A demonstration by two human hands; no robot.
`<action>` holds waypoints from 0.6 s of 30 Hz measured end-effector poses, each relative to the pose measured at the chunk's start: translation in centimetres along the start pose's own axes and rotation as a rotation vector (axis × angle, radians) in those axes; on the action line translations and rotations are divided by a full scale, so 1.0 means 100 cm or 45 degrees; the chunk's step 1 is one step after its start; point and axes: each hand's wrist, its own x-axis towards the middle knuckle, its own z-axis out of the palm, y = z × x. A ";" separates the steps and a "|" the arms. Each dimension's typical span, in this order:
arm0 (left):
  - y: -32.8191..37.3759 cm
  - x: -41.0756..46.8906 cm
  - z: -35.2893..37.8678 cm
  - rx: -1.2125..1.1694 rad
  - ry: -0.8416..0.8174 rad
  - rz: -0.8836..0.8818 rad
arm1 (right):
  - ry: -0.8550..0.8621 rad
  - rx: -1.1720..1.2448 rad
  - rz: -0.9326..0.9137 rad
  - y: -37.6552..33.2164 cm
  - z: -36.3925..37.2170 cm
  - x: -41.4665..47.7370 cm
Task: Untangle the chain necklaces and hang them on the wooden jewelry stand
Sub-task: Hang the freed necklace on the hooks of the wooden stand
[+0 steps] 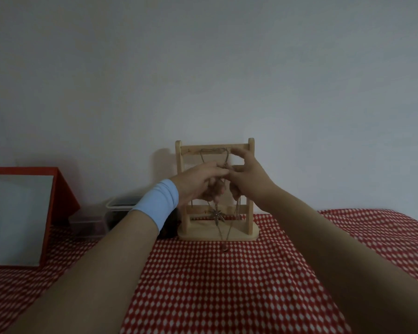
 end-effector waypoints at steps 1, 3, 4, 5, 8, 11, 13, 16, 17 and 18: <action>0.001 0.000 0.000 0.000 0.021 0.010 | -0.011 0.051 0.040 0.001 -0.003 0.000; 0.004 0.001 0.000 -0.010 0.105 0.020 | -0.081 0.125 0.107 0.003 -0.012 0.002; 0.005 0.002 -0.001 -0.029 0.144 0.027 | -0.155 0.135 0.137 0.004 -0.017 0.002; 0.005 0.002 -0.002 -0.045 0.176 0.039 | -0.246 0.107 0.169 0.004 -0.021 0.001; 0.005 0.003 -0.007 -0.047 0.196 0.060 | -0.411 -0.039 0.246 0.002 -0.028 -0.001; -0.003 0.007 -0.010 -0.068 0.237 0.036 | -0.363 0.186 0.290 0.003 -0.035 0.002; -0.007 0.009 -0.012 -0.144 0.217 0.031 | -0.257 0.439 0.316 0.002 -0.042 0.005; -0.012 0.014 -0.016 -0.254 0.167 0.020 | -0.174 0.668 0.327 0.004 -0.048 0.009; -0.012 0.016 -0.017 -0.233 0.152 0.007 | -0.157 0.702 0.326 0.006 -0.048 0.011; -0.010 0.018 -0.017 -0.180 0.132 -0.009 | -0.137 0.728 0.325 0.009 -0.048 0.012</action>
